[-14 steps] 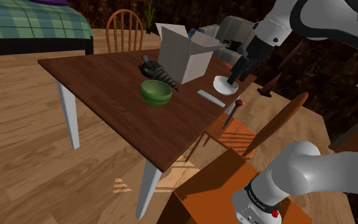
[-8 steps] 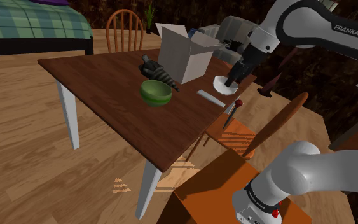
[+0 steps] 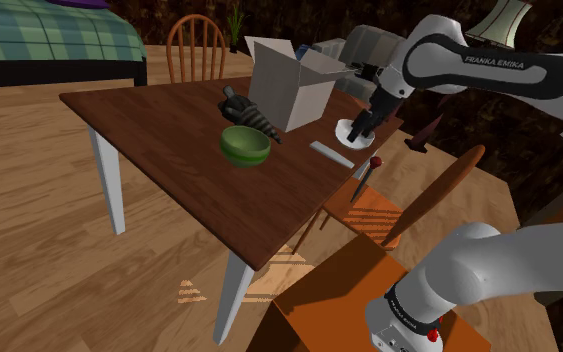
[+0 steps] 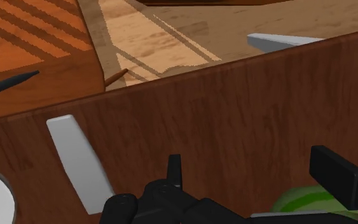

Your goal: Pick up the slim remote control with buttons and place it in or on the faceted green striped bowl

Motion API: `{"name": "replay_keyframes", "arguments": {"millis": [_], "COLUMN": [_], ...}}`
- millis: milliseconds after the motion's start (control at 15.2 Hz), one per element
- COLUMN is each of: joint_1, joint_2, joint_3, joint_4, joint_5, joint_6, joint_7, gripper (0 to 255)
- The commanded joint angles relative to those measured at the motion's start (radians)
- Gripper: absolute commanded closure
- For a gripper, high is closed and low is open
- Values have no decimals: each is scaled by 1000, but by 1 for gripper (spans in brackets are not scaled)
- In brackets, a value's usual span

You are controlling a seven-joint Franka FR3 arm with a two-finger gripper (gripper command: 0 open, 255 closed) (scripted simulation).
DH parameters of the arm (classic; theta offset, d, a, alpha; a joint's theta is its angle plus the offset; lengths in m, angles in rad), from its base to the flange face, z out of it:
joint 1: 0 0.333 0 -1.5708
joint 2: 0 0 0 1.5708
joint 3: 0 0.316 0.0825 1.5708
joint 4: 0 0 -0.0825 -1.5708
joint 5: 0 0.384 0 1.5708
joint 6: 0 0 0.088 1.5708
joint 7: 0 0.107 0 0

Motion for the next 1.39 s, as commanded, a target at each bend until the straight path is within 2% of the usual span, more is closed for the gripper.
{"name": "replay_keyframes", "arguments": {"millis": [0,330,660,1056,1320], "joint_1": [-3,-8,-4,-12,-47], "joint_2": [49,199,372,605,770], "joint_3": [-31,-116,-197,-268,-282], "joint_4": [0,37,108,239,355], "joint_5": [-5,2,51,174,278], "joint_6": [50,163,257,331,350], "joint_7": [-38,-148,-272,-448,-565], "gripper": [0,0,0,0,0]}}
